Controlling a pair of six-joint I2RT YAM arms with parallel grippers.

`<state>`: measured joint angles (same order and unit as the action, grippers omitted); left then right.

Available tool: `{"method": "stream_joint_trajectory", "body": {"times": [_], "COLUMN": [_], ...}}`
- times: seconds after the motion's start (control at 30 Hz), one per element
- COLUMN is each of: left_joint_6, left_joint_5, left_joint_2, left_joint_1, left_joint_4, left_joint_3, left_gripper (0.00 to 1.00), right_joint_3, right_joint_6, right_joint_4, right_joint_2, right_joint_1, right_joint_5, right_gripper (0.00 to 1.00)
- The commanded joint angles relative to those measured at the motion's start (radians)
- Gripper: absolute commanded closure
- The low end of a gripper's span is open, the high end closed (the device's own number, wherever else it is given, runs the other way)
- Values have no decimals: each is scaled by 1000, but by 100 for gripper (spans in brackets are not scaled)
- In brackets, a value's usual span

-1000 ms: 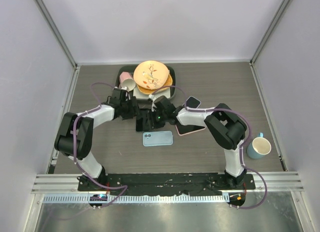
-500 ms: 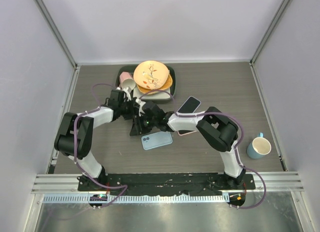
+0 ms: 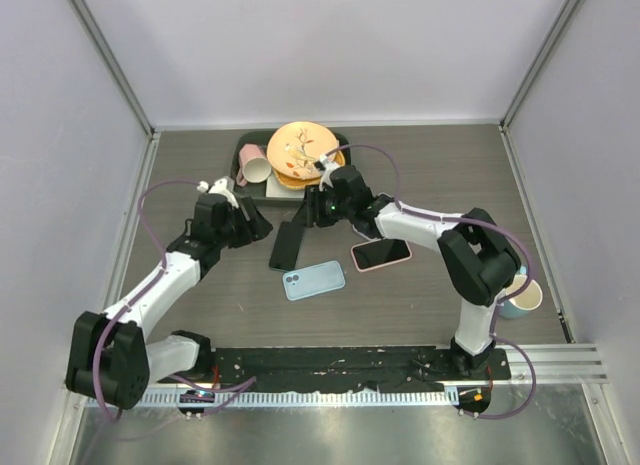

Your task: Put the phone into the phone case

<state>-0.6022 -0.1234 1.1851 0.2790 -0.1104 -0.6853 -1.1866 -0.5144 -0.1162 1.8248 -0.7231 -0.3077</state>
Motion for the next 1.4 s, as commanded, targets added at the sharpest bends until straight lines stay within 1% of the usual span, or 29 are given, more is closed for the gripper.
{"method": "stream_joint_trajectory", "body": {"times": [0.0, 0.07, 0.1, 0.13, 0.2, 0.23, 0.33, 0.43, 0.5, 0.57, 0.7, 0.73, 0.83, 0.97, 1.13, 1.27, 1.37], "left_joint_6": [-120, -160, -185, -235, -287, -348, -401, -436, -456, -478, -543, -554, -576, -567, -518, -466, -424], "left_joint_5": [25, -1, -37, -57, -90, -114, -110, -102, -116, -131, -173, -180, -188, -151, -76, -30, -13], "left_joint_2": [-59, -94, -107, -131, -153, -162, -171, -137, -82, -39, 112, 135, 208, 219, 151, 110, 114], "left_joint_1": [-3, -3, -3, -3, -3, -3, -1, -1, -3, -1, -1, -1, 0, -1, -8, -12, -12], "left_joint_4": [-78, -61, -49, -8, 38, 104, 173, 207, 241, 316, 469, 526, 587, 580, 473, 384, 327], "left_joint_3": [75, 130, 150, 194, 265, 289, 354, 379, 389, 401, 417, 417, 408, 400, 365, 314, 277], "left_gripper": [33, 33, 33, 33, 33, 33, 34, 34, 34, 34, 36, 36, 37, 37, 35, 33, 32], "right_joint_3": [-45, -85, -94, -102, -123, -128, -137, -131, -120, -126, -104, -97, -67, 4, 111, 153, 174], "right_joint_6": [54, 63, 71, 73, 73, 70, 57, 37, 28, 18, -16, -25, -64, -99, -113, -114, -140], "right_joint_4": [38, 56, 59, 59, 59, 50, 18, -22, -48, -68, -129, -164, -217, -257, -292, -286, -296], "right_joint_2": [100, 134, 151, 172, 192, 206, 225, 238, 249, 263, 292, 297, 304, 278, 180, 111, 79], "right_joint_1": [22, 24, 24, 25, 30, 30, 28, 30, 28, 28, 27, 25, 28, 27, 28, 28, 28], "right_joint_5": [28, 54, 71, 94, 123, 133, 162, 185, 174, 142, 55, 14, -30, -62, -77, -96, -125], "right_gripper": [53, 53, 53, 53, 52, 51, 48, 47, 47, 47, 47, 47, 50, 54, 57, 58, 58]}}
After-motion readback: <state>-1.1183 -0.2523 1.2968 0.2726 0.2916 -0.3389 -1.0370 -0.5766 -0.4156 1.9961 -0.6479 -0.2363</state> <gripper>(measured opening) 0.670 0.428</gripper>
